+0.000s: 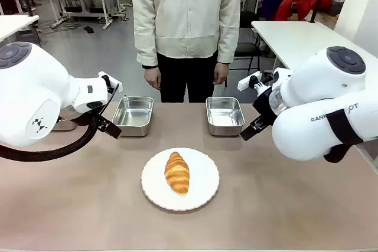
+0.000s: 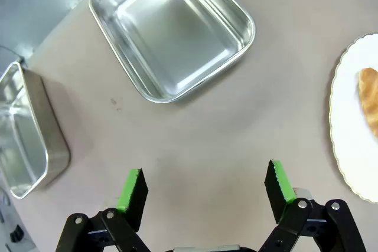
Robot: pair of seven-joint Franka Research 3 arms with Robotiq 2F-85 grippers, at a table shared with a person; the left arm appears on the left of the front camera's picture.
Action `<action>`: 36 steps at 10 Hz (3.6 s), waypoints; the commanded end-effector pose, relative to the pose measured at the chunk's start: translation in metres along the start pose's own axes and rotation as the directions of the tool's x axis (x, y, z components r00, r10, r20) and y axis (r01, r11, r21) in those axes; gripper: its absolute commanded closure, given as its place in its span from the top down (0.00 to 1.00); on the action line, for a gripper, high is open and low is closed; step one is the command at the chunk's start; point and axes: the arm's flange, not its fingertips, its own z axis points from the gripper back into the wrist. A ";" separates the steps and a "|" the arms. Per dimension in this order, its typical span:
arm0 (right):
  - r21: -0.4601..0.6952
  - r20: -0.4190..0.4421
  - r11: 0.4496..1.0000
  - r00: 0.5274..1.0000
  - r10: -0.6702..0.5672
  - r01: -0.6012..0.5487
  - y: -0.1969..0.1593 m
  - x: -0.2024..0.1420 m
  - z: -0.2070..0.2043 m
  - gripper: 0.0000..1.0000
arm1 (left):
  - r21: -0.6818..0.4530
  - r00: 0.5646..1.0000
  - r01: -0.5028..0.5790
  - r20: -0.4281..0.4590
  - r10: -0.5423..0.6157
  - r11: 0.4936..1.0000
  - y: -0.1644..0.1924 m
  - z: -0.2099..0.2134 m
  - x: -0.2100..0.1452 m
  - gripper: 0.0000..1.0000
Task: Place the bread in the container.
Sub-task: Place the Butter Roll into the Airtight Container indicated by the human.
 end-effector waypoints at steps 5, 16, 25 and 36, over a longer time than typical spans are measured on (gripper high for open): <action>0.000 0.000 1.000 1.000 0.000 0.000 0.000 0.000 0.000 1.00 | 0.000 1.000 0.000 0.000 0.000 1.000 0.000 0.000 0.000 1.00; 0.024 0.117 0.998 0.991 -0.059 0.056 -0.145 0.013 0.135 1.00 | -0.193 0.993 0.115 0.050 -0.107 0.974 0.126 0.150 0.023 1.00; 0.099 0.144 0.994 0.987 -0.064 0.050 -0.216 -0.030 0.160 1.00 | -0.226 0.981 0.183 0.105 -0.163 0.957 0.208 0.194 -0.007 1.00; 0.166 0.299 0.986 0.952 -0.059 0.009 -0.294 -0.085 0.223 1.00 | -0.338 0.898 0.237 0.434 -0.072 0.911 0.292 0.231 -0.055 1.00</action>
